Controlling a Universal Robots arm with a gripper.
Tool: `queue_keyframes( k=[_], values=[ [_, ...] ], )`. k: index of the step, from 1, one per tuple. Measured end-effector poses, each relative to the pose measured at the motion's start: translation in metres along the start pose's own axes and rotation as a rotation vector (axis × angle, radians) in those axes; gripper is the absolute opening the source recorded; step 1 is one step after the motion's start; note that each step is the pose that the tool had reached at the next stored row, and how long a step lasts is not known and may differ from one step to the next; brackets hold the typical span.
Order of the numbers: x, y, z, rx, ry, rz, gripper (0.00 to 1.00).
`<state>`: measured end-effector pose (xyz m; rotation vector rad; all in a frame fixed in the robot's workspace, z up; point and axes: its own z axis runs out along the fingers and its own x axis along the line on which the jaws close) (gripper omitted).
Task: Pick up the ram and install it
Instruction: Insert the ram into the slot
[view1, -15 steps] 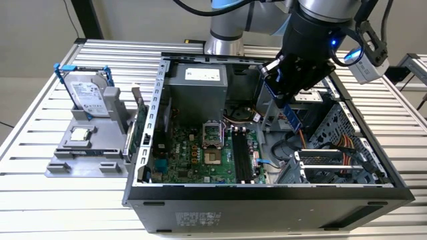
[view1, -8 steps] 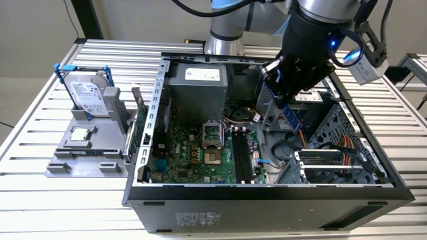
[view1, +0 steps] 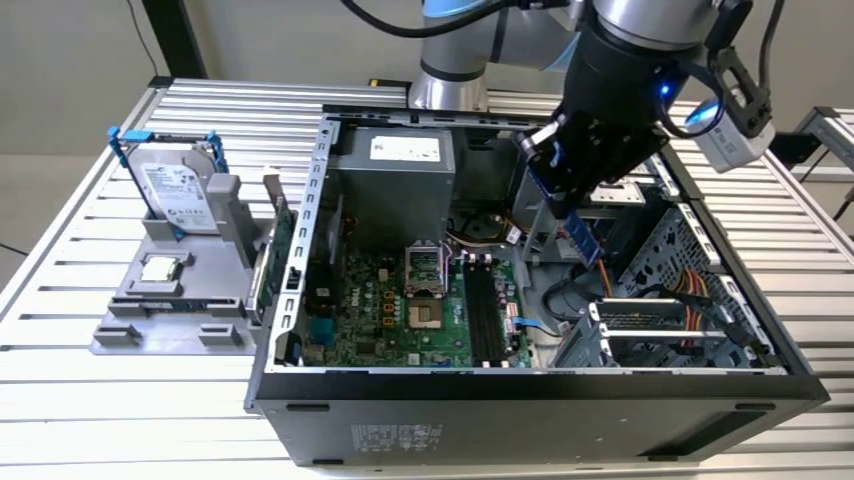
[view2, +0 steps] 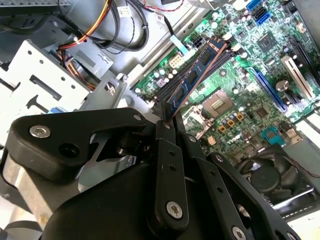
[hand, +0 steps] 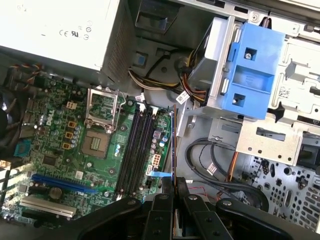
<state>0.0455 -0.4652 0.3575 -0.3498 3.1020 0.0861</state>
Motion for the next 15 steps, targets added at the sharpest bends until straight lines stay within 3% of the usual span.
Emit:
queue_keyframes(
  k=[15],
  values=[
    [0.0001, -0.0003, 0.005, 0.0035, 0.0004, 0.007, 0.0]
  ],
)
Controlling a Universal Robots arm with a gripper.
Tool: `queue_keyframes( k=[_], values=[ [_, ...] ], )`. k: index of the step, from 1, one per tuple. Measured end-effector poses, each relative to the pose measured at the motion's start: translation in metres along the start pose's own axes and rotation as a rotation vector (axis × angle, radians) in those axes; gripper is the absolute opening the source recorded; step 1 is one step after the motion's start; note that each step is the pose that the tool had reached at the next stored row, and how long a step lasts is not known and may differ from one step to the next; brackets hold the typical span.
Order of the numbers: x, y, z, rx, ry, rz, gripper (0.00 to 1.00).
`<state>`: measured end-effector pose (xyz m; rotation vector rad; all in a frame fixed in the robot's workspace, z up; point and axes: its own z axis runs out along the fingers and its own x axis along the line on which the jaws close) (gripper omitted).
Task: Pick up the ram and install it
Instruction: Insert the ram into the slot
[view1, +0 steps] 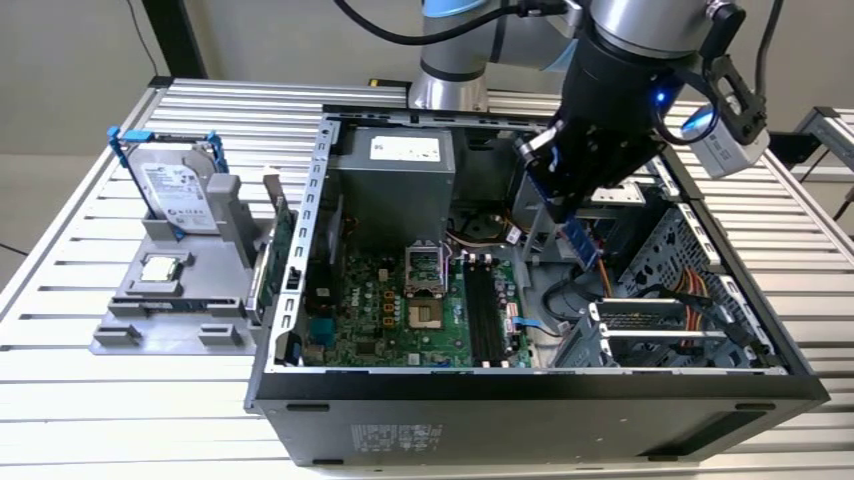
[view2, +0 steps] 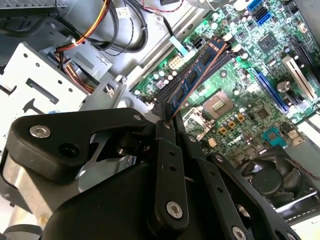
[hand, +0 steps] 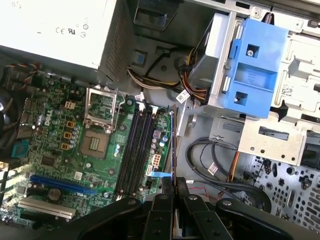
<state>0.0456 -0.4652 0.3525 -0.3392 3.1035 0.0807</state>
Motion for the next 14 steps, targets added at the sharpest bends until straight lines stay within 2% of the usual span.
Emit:
queue_keyframes(
  k=[14],
  values=[
    [0.0001, -0.0002, 0.0038, 0.0068, 0.0013, 0.003, 0.0]
  ],
)
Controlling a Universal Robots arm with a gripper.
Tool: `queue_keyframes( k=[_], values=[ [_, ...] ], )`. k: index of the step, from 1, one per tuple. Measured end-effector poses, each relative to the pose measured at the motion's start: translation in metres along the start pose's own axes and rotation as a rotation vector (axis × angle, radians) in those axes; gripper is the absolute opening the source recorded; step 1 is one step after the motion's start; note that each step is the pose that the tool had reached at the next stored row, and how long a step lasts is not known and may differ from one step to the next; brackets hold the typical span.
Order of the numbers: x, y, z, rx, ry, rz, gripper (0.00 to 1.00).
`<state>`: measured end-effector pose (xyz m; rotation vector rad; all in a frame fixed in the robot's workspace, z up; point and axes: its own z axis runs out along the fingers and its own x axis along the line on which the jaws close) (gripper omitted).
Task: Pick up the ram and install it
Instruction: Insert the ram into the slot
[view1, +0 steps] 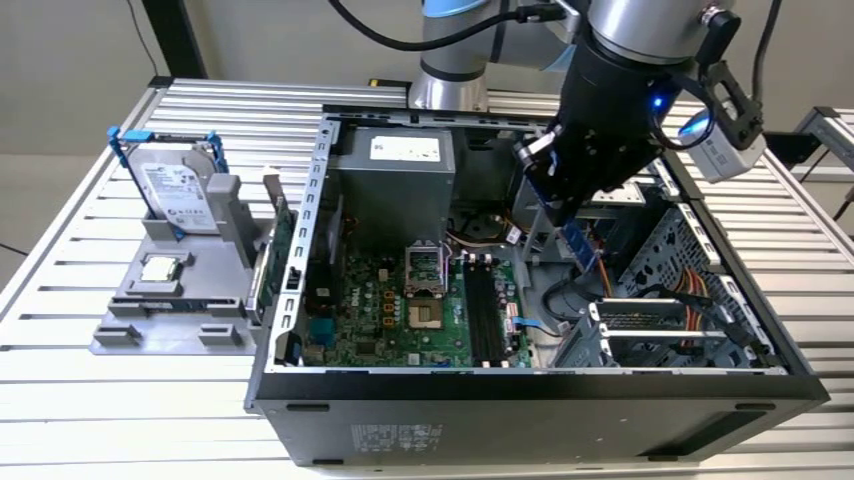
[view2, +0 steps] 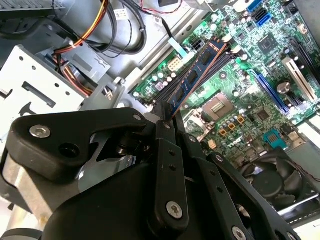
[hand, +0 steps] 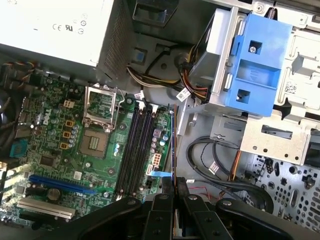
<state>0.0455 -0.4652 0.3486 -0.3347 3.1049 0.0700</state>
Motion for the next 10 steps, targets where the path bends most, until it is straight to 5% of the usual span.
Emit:
queue_keyframes(
  k=[10],
  values=[
    [0.0001, -0.0001, 0.0026, 0.0036, 0.0007, 0.001, 0.0]
  ],
)
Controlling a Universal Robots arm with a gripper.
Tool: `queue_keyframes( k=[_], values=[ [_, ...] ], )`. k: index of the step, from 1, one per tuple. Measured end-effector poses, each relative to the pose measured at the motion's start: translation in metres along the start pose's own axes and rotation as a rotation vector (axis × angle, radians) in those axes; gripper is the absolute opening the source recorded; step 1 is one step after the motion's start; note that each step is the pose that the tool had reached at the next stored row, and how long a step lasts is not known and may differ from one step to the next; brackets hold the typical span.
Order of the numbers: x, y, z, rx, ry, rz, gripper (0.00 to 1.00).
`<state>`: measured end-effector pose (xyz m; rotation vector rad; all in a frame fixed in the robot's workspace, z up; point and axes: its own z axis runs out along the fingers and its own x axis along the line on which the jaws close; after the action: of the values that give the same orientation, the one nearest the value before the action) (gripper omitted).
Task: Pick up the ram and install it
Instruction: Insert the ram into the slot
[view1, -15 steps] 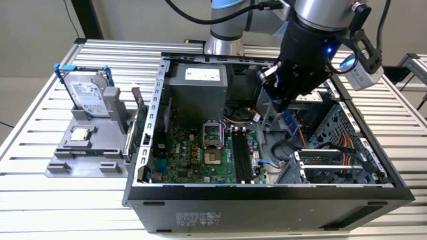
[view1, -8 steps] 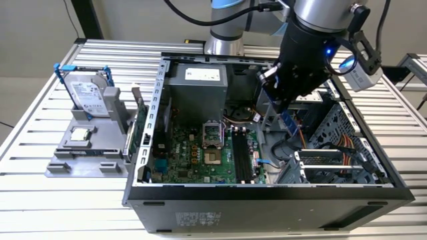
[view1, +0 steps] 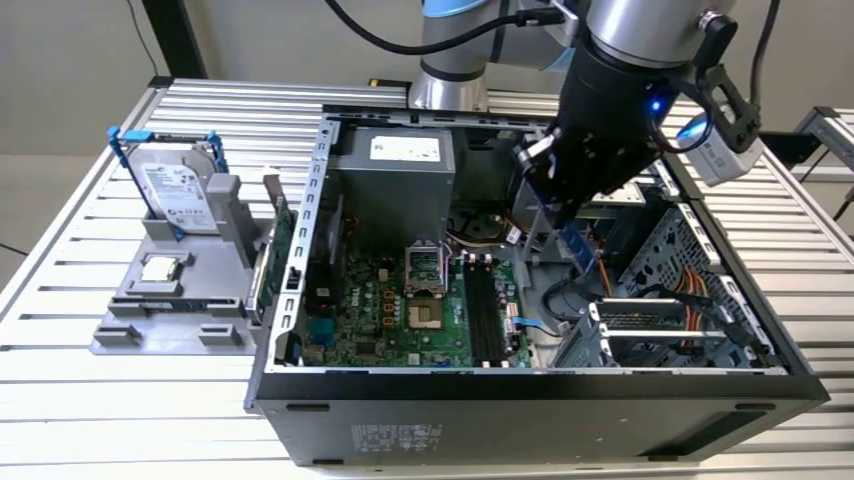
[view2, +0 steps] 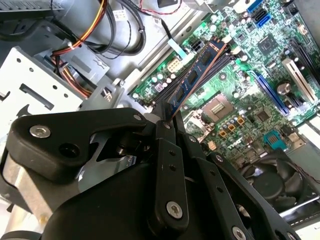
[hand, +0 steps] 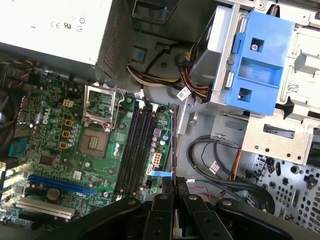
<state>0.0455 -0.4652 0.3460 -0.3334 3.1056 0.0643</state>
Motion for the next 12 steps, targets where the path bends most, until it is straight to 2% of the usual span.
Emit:
queue_keyframes(
  k=[12],
  values=[
    [0.0001, -0.0002, 0.0046, 0.0024, 0.0, 0.012, 0.0]
  ],
)
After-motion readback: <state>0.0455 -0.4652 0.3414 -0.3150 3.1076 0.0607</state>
